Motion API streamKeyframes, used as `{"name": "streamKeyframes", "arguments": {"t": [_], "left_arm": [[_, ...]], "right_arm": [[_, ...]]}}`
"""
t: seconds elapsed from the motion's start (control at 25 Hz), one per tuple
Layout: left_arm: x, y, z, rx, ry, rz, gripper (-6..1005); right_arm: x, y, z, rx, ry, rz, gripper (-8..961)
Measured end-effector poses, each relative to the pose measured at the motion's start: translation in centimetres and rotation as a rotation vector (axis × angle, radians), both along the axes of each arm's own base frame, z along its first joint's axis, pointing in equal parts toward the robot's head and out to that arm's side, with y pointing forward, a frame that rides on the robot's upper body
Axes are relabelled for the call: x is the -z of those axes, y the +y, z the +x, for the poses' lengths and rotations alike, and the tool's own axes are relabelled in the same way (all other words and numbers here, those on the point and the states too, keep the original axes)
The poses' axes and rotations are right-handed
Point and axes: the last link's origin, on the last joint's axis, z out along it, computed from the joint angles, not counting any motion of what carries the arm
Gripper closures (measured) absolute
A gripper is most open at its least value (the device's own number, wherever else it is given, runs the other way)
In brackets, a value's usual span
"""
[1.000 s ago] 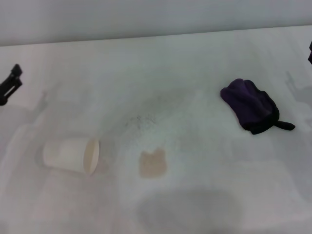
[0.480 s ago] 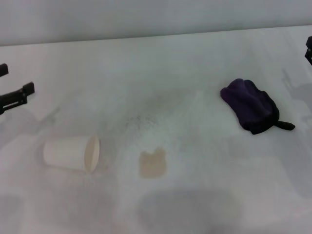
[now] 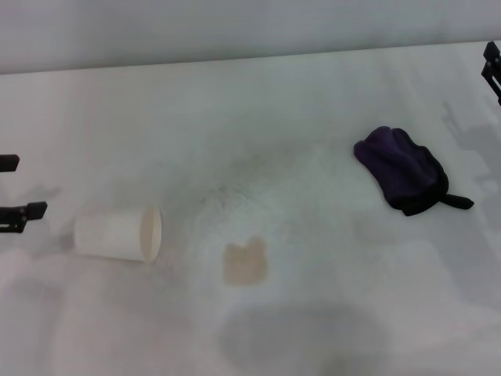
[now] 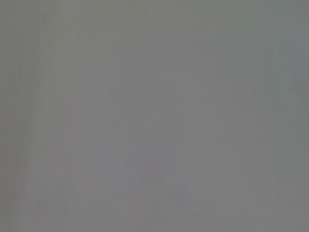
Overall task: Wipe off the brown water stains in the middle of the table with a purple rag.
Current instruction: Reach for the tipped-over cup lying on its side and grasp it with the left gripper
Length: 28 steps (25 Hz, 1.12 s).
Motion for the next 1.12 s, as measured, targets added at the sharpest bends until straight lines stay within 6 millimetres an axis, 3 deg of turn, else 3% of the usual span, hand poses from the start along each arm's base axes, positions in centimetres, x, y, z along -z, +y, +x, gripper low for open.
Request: {"name": "streamKeyframes", "arguments": {"t": [0.28, 0.52, 1.12], "left_arm": [[-1.1, 0.7, 1.5, 0.046, 0.186, -0.103, 129], [-0.4, 1.3, 2.4, 0.143, 0.25, -0.159, 134], [4.8, 3.5, 3.4, 0.267, 0.285, -0.3, 147]], "right_arm": [[0.2, 0.7, -0.7, -0.016, 0.009, 0.001, 175], [0.4, 1.1, -1.2, -0.032, 0.017, -0.001, 175], [0.1, 0.7, -1.1, -0.042, 0.019, 0.014, 175]]}}
